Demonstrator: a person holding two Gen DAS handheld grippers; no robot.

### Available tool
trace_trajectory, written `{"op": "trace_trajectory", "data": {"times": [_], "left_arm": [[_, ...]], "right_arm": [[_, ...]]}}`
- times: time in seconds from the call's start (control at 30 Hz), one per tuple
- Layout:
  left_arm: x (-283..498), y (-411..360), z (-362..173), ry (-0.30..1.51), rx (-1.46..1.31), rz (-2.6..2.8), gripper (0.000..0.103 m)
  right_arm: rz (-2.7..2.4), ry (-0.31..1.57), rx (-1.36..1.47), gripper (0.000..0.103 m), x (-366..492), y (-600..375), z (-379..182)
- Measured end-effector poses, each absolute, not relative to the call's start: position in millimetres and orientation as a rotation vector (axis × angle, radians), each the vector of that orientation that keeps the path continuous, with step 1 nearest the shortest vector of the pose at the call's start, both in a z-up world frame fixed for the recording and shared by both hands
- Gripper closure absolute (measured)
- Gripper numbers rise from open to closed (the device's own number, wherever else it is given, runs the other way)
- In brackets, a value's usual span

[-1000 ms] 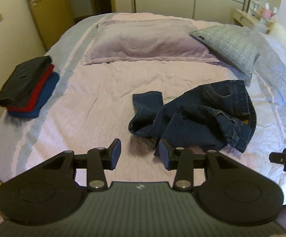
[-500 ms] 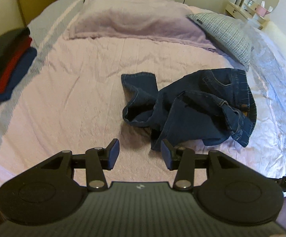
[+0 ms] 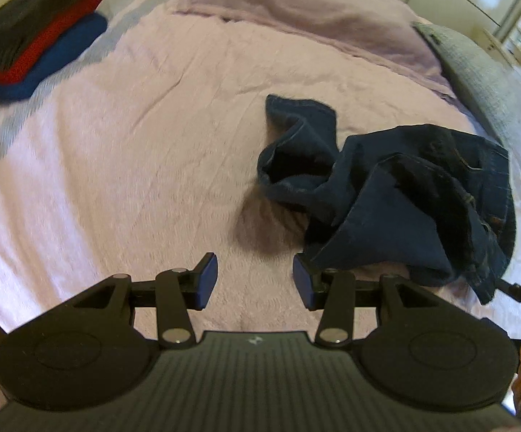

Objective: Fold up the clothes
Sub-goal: 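Grasp the jeans waistband with the right tool while the left tool grasps a leg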

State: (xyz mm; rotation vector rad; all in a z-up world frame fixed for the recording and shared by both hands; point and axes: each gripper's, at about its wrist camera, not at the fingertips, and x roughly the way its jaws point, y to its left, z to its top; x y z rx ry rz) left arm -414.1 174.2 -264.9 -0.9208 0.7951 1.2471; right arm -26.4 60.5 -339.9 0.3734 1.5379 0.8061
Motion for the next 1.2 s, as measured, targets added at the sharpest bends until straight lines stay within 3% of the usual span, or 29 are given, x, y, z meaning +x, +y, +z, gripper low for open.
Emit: {"op": "trace_trajectory", "data": {"times": [0.1, 0.13, 0.17, 0.27, 0.63, 0.77, 0.93, 1.07, 1.2], "left_arm": [[-408.2, 173.5, -274.2, 0.791, -0.938, 1.279, 0.061], [-406.4, 173.7, -276.0, 0.788, -0.944, 1.287, 0.061], [-404.6, 173.8, -277.9, 0.785, -0.951, 1.295, 0.061], [-400.9, 178.4, -280.0, 0.764, -0.973, 1.312, 0.061], [-393.9, 205.8, -280.8, 0.630, -1.030, 1.352, 0.054], [-396.8, 216.2, -282.5, 0.566, -1.056, 1.368, 0.046], [-395.0, 232.1, -290.8, 0.547, -1.058, 1.368, 0.045], [-396.3, 250.8, -294.1, 0.478, -1.031, 1.361, 0.043], [-398.1, 270.0, -296.0, 0.404, -0.988, 1.348, 0.037]], "right_arm": [[0.786, 1.560, 0.453, 0.037, -12.1, 72.7, -360.2], [0.782, 1.586, 0.485, 0.043, -7.0, 75.4, -366.3], [0.783, 1.602, 0.504, 0.079, -2.5, 77.7, -370.4], [0.853, 1.557, 0.419, 0.093, 8.5, 80.6, -359.7], [0.773, 1.223, 0.322, 0.097, 146.9, 17.7, -281.2], [0.697, 1.261, 0.215, 0.097, 151.5, 12.4, -302.9], [0.595, 1.350, 0.181, 0.095, 145.0, 9.7, -336.9], [0.581, 1.383, 0.204, 0.083, 152.9, 6.8, -340.0], [0.566, 1.408, 0.213, 0.080, 157.5, 7.3, -335.9]]}}
